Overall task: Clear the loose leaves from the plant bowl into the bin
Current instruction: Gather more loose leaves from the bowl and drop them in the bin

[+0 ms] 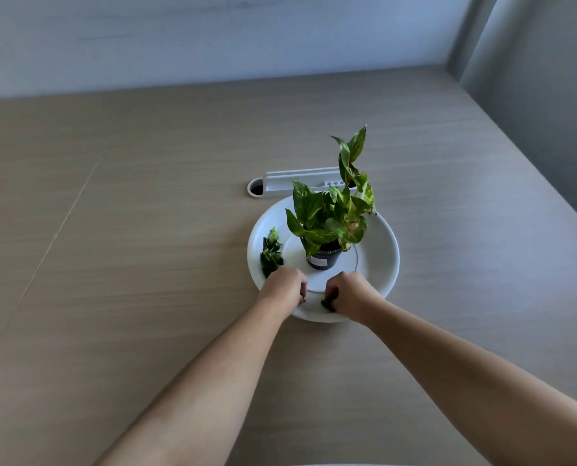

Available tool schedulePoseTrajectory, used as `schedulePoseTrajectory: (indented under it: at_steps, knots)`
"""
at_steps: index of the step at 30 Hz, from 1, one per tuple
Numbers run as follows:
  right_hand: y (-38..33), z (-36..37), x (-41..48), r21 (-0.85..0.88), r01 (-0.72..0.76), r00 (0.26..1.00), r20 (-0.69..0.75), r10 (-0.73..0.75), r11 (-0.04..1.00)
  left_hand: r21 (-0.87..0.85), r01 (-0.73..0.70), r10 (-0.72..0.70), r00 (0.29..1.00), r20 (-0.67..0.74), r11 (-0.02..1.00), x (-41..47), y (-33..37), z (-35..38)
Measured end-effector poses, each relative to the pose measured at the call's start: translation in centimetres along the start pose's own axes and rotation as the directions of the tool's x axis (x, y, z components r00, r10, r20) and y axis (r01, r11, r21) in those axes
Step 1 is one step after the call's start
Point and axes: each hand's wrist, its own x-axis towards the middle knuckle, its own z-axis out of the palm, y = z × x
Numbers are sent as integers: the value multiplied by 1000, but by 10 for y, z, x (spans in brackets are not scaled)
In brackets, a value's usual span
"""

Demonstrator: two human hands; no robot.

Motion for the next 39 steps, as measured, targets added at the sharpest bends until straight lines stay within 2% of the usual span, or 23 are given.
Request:
schedulePoseTrajectory:
  at_steps: [5,9,14,19,24,29,33,36,39]
  knots:
    - [7,-25,-1,251,-69,986,-130,105,966,-101,-30,14,988,-155,994,-2,-8,-9]
    - [10,-32,-8,293,-100,975,-161,153,951,-204,-25,-28,966,-255,979,-6,-16,-19]
    - [15,-33,-21,337,-83,972,-180,151,938,-241,-36,-30,964,-264,970,-17,-5,-16]
    - [46,-48,-57,387,-83,943,-266,197,918,-205,-146,91,963,-253,968,-36,51,0]
    - [115,-72,-126,441,-149,887,-336,317,885,-159,-288,254,946,-203,944,-57,149,32]
    - [231,-99,-252,544,-273,757,-387,526,794,-94,-492,484,870,-97,865,-86,286,93]
    - [335,-99,-383,641,-378,542,-432,721,668,-75,-675,677,736,4,734,-128,417,167]
    - [392,-78,-471,731,-412,404,-389,828,545,-82,-777,781,618,86,624,-167,498,228]
    - [432,-46,-539,813,-414,249,-331,910,409,-71,-851,836,490,248,520,-203,560,289]
